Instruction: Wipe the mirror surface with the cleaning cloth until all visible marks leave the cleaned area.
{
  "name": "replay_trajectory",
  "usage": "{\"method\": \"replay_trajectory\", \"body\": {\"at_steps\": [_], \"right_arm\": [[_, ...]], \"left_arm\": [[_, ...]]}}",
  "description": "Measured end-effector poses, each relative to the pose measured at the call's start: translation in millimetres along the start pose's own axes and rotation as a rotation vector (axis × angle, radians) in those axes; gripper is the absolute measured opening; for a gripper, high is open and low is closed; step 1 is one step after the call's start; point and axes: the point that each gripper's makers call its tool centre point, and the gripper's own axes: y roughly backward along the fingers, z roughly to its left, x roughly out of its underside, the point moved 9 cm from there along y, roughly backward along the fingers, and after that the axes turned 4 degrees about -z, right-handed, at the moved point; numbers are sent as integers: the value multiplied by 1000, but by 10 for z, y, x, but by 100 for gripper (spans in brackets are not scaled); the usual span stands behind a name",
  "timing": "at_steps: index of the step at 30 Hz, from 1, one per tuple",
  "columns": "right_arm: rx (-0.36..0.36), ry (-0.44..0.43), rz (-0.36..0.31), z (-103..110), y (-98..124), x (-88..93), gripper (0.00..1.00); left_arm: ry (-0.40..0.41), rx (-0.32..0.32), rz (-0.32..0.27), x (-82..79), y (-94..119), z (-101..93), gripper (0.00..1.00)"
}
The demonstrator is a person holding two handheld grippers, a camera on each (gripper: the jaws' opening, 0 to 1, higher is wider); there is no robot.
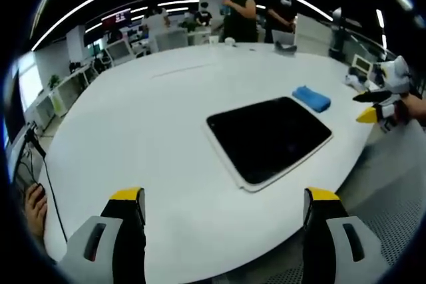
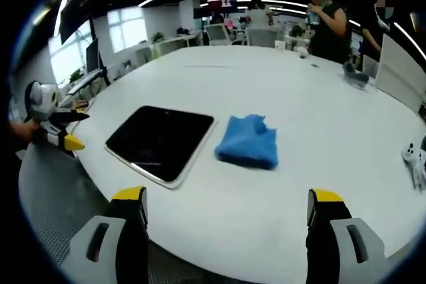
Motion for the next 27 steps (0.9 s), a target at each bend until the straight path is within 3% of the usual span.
{"method": "replay_trajectory", "body": {"at_steps": [23, 27], "right_arm": [[1, 0, -11, -7, 6, -34, 99], [-4, -35, 27, -10, -3, 0, 99]], "left_arm": [[10, -4, -14, -11, 1, 6, 100], [8, 5, -1, 0, -6, -4, 100]]}}
